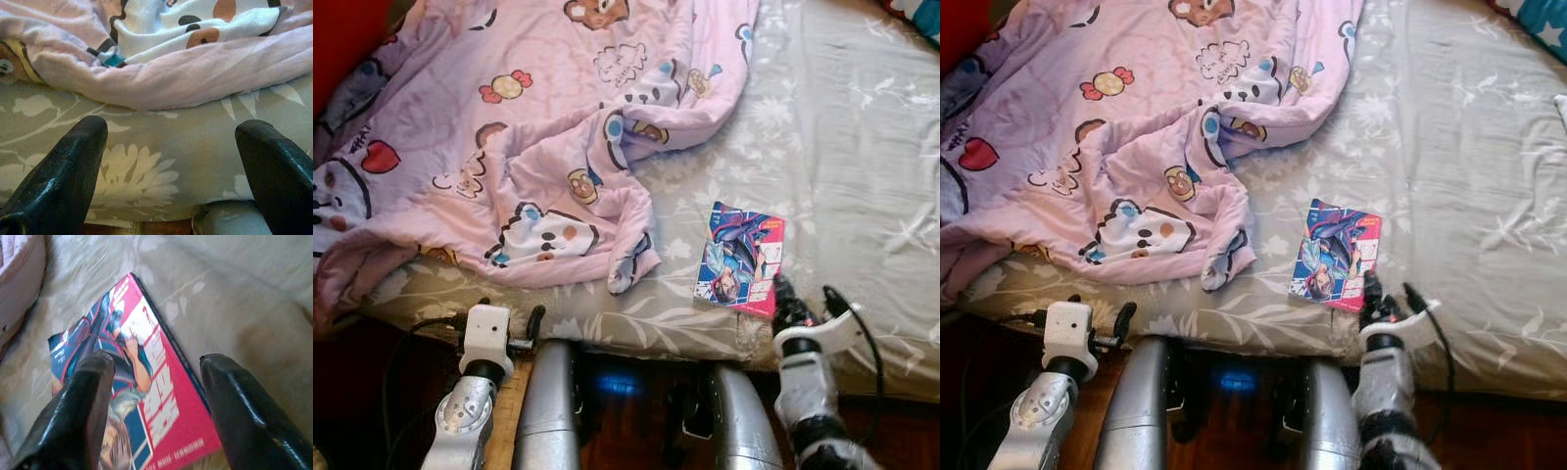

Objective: Clean up the room

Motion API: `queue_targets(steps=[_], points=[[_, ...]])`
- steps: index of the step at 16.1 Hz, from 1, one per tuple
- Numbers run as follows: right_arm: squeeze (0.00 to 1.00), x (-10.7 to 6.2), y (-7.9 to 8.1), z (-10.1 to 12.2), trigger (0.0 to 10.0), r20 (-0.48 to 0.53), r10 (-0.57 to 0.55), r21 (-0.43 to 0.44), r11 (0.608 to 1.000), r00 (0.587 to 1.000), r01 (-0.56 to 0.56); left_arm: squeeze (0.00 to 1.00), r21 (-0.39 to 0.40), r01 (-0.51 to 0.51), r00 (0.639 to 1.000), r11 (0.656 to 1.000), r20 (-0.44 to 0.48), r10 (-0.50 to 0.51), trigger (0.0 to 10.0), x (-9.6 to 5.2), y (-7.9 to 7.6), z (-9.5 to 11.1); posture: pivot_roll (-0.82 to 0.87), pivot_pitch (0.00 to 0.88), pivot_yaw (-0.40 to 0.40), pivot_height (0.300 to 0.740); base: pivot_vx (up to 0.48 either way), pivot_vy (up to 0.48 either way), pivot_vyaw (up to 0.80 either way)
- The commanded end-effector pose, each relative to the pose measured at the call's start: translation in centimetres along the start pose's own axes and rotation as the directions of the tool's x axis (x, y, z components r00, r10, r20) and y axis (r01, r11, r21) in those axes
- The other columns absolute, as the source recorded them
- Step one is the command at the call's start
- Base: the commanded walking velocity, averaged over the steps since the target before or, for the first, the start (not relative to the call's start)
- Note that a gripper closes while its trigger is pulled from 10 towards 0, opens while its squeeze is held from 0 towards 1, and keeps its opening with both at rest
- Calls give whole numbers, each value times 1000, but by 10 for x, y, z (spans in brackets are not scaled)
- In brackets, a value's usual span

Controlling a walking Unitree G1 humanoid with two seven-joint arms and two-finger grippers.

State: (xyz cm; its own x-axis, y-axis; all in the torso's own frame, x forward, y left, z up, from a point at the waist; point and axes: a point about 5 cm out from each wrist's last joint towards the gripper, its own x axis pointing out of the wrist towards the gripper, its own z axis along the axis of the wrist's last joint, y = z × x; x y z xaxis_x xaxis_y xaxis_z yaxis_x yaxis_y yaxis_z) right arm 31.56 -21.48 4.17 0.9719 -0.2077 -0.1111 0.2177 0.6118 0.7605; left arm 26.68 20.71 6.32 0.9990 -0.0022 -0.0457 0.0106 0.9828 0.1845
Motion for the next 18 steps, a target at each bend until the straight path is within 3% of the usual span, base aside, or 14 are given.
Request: queue_targets(steps=[1, 5, 6, 10, 18], points=[[1000, -4, -12, -2, 10000, -16, -62, 23, 998, 998, 63, 0, 5, 16, 999, 1000, -39, -16, 10000, -9, -2, -10, 266, 388, -16, 608, 0, 0, 0], [1000, 5, 0, -3, 10000, -47, -47, 59, 997, 998, 50, 0, 15, 29, 999, 999, -43, -28, 10000, -18, -3, -10, 293, 420, -3, 608, 0, 0, 0], [0, 6, 1, -5, 10000, -58, -49, 60, 997, 997, 53, 0, 21, 30, 998, 999, -50, -29, 10000, -22, -1, -11, 296, 431, 1, 608, 0, 0, 0], [0, 2, -3, -11, 10000, -81, -65, 63, 996, 995, 70, 0, 31, 37, 997, 999, -62, -35, 10000, -34, 0, -13, 301, 471, 9, 608, 0, 0, 0], [0, -1, -14, -1, 10000, -37, -81, 68, 994, 996, 84, 0, 54, 50, 997, 997, -67, -47, 10000, -50, 1, -4, 321, 543, 21, 608, 0, 0, 0]])
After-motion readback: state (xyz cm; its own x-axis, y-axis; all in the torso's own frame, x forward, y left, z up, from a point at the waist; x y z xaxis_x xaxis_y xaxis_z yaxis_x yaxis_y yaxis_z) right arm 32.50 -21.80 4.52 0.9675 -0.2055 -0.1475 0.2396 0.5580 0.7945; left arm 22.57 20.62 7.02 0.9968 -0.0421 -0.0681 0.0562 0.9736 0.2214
